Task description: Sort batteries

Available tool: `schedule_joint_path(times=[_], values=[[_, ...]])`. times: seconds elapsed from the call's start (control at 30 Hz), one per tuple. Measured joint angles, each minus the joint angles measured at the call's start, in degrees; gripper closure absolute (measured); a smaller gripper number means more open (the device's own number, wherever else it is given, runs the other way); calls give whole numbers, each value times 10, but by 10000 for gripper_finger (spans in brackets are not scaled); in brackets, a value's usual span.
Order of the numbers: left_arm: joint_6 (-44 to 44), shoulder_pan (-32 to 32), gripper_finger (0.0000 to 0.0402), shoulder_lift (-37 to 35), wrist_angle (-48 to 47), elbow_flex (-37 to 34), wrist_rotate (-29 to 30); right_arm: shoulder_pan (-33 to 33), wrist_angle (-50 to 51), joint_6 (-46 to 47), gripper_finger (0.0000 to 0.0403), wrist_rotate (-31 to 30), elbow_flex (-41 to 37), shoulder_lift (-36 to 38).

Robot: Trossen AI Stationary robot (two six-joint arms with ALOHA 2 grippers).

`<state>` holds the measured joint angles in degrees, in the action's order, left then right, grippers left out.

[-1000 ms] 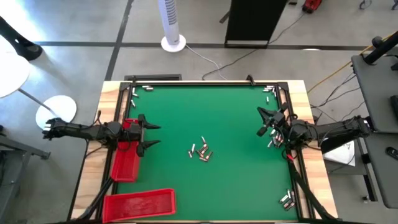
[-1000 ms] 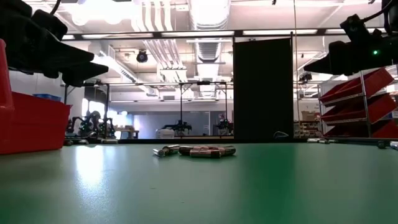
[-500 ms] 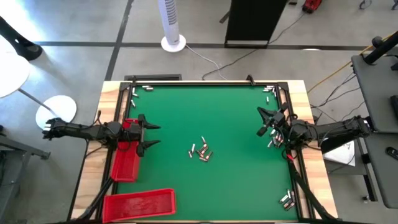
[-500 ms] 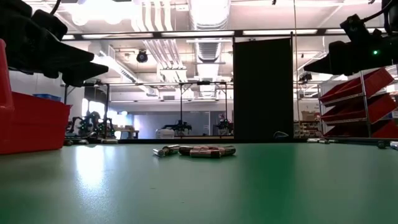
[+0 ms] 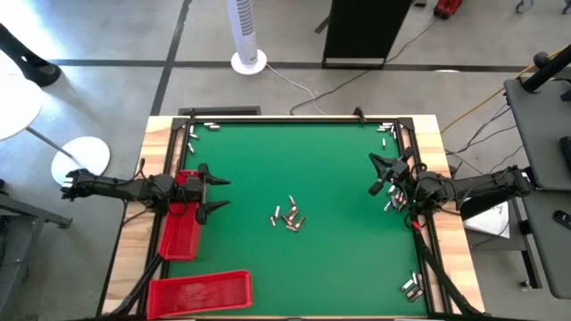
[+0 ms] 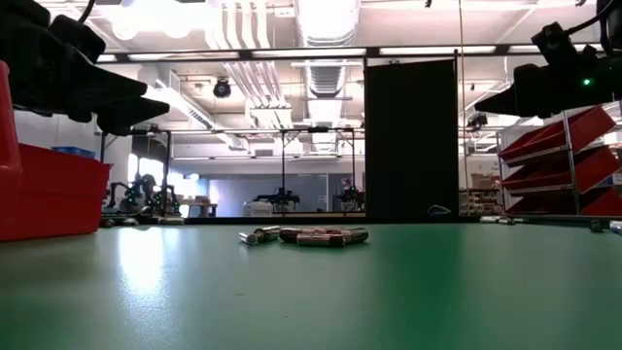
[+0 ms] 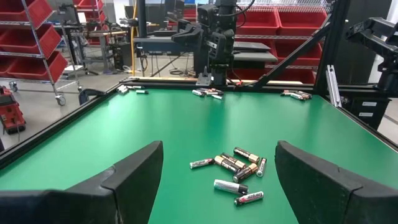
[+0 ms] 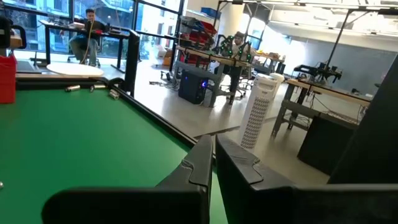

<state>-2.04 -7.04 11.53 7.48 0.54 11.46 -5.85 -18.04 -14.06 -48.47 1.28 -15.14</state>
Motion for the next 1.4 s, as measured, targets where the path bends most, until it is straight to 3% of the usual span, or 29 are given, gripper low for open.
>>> schedule_joint_path(times=[0.43, 0.67, 0.8, 1.03, 1.4], values=[[-3, 0, 115, 1, 14, 0, 0, 0, 0, 0, 390, 0, 0, 0], [-70, 0, 115, 0, 311, 0, 0, 0, 0, 0, 390, 0, 0, 0], [-68, 0, 115, 0, 412, 0, 0, 0, 0, 0, 390, 0, 0, 0], [25, 0, 115, 0, 469, 0, 0, 0, 0, 1, 390, 0, 0, 0], [-44, 0, 115, 19, 465, 0, -29, 0, 0, 1, 390, 0, 0, 0]])
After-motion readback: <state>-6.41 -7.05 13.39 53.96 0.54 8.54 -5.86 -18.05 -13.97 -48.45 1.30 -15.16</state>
